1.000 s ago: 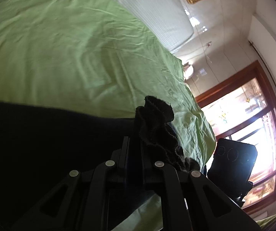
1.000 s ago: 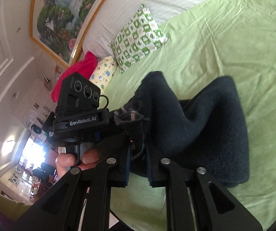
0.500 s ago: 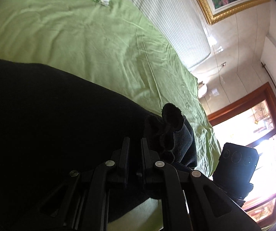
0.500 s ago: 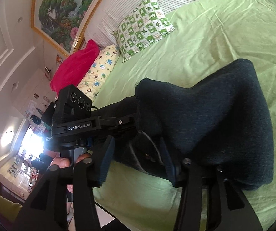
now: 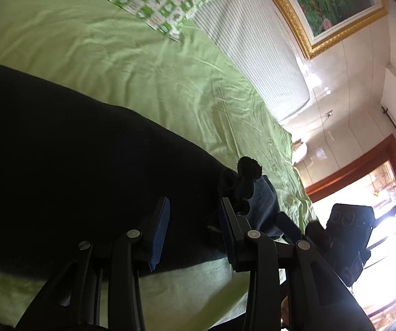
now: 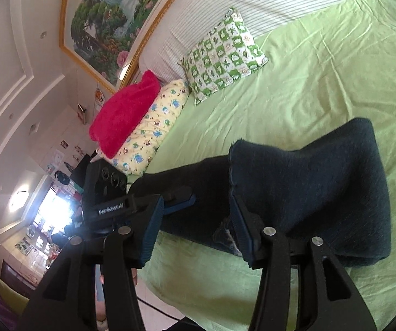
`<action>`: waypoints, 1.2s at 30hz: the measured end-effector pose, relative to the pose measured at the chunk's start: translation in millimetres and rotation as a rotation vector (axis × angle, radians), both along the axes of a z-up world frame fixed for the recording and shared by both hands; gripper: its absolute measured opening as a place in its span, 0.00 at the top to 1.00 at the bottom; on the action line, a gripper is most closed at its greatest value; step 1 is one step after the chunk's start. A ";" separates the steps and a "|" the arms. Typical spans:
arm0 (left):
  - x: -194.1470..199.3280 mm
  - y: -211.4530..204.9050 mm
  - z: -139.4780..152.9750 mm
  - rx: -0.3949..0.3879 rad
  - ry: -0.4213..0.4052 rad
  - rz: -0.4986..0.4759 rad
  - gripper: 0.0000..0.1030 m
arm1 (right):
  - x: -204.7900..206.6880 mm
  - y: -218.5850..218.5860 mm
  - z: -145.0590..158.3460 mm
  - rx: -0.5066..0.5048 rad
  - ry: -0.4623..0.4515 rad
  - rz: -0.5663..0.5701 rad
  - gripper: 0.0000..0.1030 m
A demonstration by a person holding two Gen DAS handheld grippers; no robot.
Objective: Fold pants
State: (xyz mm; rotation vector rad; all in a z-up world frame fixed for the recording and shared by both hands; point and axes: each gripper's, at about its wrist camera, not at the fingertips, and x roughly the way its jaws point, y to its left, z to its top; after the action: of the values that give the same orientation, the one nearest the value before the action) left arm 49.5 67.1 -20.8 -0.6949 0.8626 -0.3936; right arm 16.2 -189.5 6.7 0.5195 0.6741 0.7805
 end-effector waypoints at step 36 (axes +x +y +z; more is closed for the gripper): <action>-134.5 134.4 0.7 0.022 0.025 0.417 0.55 | 36.4 115.7 13.2 -0.075 0.000 0.234 0.45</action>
State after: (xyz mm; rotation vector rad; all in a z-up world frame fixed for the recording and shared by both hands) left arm -85.1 201.4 -20.0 -0.8384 0.7214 -0.0022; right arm 52.5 -73.8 19.8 0.3765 0.7704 0.9704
